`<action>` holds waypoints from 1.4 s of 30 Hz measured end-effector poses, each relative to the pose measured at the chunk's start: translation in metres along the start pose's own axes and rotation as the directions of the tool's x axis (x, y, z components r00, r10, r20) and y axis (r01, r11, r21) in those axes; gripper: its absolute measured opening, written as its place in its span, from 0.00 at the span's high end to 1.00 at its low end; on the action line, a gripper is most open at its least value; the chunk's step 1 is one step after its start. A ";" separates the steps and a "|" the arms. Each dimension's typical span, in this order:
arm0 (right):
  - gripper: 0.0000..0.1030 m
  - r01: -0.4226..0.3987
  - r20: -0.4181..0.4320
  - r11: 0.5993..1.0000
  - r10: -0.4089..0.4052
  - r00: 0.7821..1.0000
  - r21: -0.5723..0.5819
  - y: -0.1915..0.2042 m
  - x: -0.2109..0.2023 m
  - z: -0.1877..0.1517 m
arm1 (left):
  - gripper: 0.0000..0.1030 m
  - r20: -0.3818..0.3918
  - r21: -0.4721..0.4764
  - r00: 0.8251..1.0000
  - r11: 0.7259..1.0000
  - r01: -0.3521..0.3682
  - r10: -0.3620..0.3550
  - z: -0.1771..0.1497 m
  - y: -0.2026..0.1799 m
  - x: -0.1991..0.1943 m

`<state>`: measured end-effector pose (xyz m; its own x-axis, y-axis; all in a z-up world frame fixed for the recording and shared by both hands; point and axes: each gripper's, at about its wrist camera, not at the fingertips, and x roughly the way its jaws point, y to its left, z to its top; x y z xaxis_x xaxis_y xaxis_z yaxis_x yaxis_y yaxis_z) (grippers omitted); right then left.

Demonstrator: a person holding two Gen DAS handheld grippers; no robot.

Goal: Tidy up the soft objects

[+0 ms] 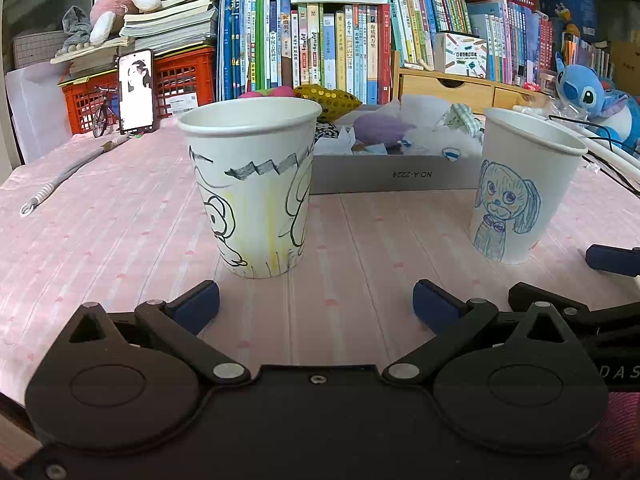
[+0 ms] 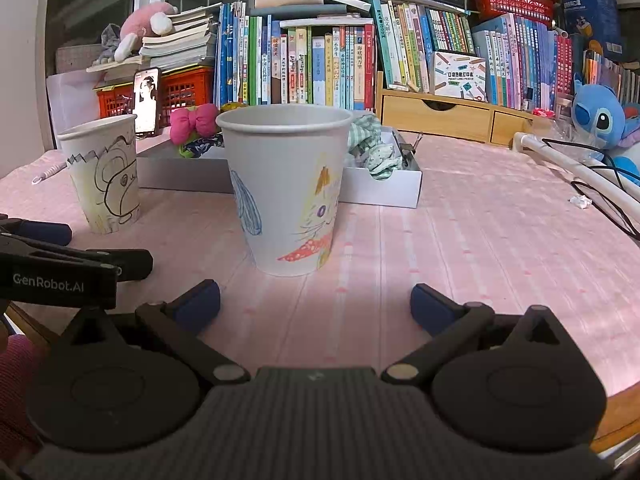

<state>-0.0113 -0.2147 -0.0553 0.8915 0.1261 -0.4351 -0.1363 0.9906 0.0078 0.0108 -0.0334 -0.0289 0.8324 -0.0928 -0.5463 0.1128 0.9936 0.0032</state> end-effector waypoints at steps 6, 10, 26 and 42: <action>0.00 -0.002 -0.001 1.000 0.002 1.000 -0.001 0.000 0.000 0.000 | 0.00 0.000 0.004 1.000 1.000 0.004 -0.004 -0.001 0.000 0.000; 0.00 -0.003 -0.002 1.000 0.002 1.000 -0.001 0.001 0.000 0.000 | 0.00 0.002 0.004 1.000 1.000 0.005 -0.005 -0.001 0.000 0.000; 0.00 -0.014 -0.007 1.000 0.014 1.000 -0.007 -0.001 -0.001 0.002 | 0.00 0.003 0.008 1.000 1.000 0.008 -0.008 -0.002 0.001 0.000; 0.00 -0.014 -0.007 1.000 0.014 1.000 -0.007 -0.001 -0.001 0.002 | 0.00 0.003 0.012 1.000 1.000 0.013 -0.013 -0.001 0.001 0.001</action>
<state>-0.0106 -0.2152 -0.0529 0.8864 0.1393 -0.4414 -0.1514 0.9884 0.0078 0.0110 -0.0325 -0.0302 0.8328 -0.1055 -0.5434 0.1296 0.9915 0.0061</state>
